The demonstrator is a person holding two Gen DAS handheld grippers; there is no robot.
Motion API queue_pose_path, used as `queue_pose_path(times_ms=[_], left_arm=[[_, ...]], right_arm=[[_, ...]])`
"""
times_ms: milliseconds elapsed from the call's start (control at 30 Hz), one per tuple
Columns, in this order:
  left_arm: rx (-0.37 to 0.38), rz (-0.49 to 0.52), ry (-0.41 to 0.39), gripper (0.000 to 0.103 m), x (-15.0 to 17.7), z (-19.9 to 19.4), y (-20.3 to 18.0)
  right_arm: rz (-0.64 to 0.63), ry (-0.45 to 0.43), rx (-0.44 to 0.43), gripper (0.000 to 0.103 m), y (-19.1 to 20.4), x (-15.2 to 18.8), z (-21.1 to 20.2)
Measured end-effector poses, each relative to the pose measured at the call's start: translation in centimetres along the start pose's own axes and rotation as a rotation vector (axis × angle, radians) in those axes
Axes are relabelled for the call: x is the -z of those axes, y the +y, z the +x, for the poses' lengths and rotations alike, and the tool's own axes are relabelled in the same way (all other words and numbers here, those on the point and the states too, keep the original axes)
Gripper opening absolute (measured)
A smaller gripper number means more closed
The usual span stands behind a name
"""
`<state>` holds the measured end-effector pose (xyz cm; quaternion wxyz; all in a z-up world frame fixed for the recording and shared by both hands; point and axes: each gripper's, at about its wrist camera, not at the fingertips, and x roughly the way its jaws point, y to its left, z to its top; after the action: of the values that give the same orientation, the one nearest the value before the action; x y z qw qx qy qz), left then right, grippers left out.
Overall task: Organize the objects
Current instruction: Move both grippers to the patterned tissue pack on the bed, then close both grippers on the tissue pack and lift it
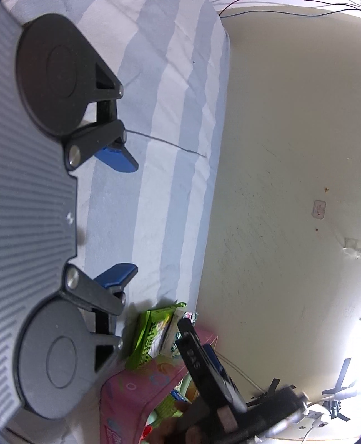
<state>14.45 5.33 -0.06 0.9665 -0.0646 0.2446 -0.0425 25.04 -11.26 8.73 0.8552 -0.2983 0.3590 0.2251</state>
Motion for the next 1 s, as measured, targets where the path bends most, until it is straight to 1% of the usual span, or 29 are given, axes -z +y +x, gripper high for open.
queue_pose_path(times_ms=[133, 167, 200, 233, 300, 433, 533, 633, 667, 700, 767, 800, 833, 900, 1000], left_arm=[[0.014, -0.031, 0.014, 0.074, -0.2, 0.2, 0.5], [0.016, -0.04, 0.016, 0.074, -0.3, 0.1, 0.6], [0.018, -0.052, 0.017, 0.074, -0.3, 0.1, 0.8], [0.019, -0.063, 0.017, 0.074, -0.3, 0.3, 1.0], [0.022, -0.086, 0.018, 0.074, -0.3, 0.4, 1.4], [0.049, -0.137, 0.012, 0.074, -0.4, 0.2, 2.2], [0.093, -0.169, 0.003, 0.074, -0.5, 0.3, 2.7], [0.157, -0.178, -0.001, 0.074, -0.4, 0.1, 2.7], [0.181, -0.178, -0.001, 0.073, -0.3, 0.0, 2.6], [0.213, -0.175, 0.002, 0.073, -0.3, 0.0, 2.4], [0.296, -0.168, 0.02, 0.073, -0.1, 0.1, 2.0], [0.327, -0.163, 0.03, 0.073, 0.0, 0.1, 1.7], [0.353, -0.152, 0.039, 0.073, 0.1, 0.1, 1.4], [0.398, -0.146, 0.067, 0.073, 0.2, 0.2, 0.9], [0.451, -0.17, 0.11, 0.072, 0.5, -0.3, 0.2]], right_arm=[[-0.043, 0.071, -0.014, 0.072, -0.3, -0.3, 2.3], [-0.036, 0.07, -0.026, 0.072, -0.5, -0.3, 2.6], [-0.021, 0.071, -0.041, 0.066, -0.7, -0.4, 2.7], [-0.001, 0.077, -0.07, 0.057, -1.1, -0.4, 2.7], [0.025, 0.073, -0.111, 0.055, -1.4, -0.3, 2.4], [-0.018, 0.022, -0.174, 0.054, 1.4, 1.1, -0.3], [-0.087, -0.029, -0.207, 0.055, 4.6, 3.6, -3.4], [-0.108, -0.053, -0.264, 0.055, 6.9, 6.7, -6.3], [-0.116, -0.063, -0.271, 0.055, 7.7, 8.0, -7.2], [-0.122, -0.067, -0.272, 0.056, 8.2, 8.3, -7.6], [-0.105, -0.075, -0.274, 0.065, 8.7, 10.3, -8.8], [-0.083, -0.084, -0.27, 0.076, 8.5, 11.0, -8.6], [-0.057, -0.104, -0.26, 0.082, 8.5, 12.1, -9.3], [-0.02, -0.14, -0.251, 0.082, 8.5, 13.9, -10.3], [0.066, -0.18, -0.248, 0.082, 8.6, 16.0, -11.0]])
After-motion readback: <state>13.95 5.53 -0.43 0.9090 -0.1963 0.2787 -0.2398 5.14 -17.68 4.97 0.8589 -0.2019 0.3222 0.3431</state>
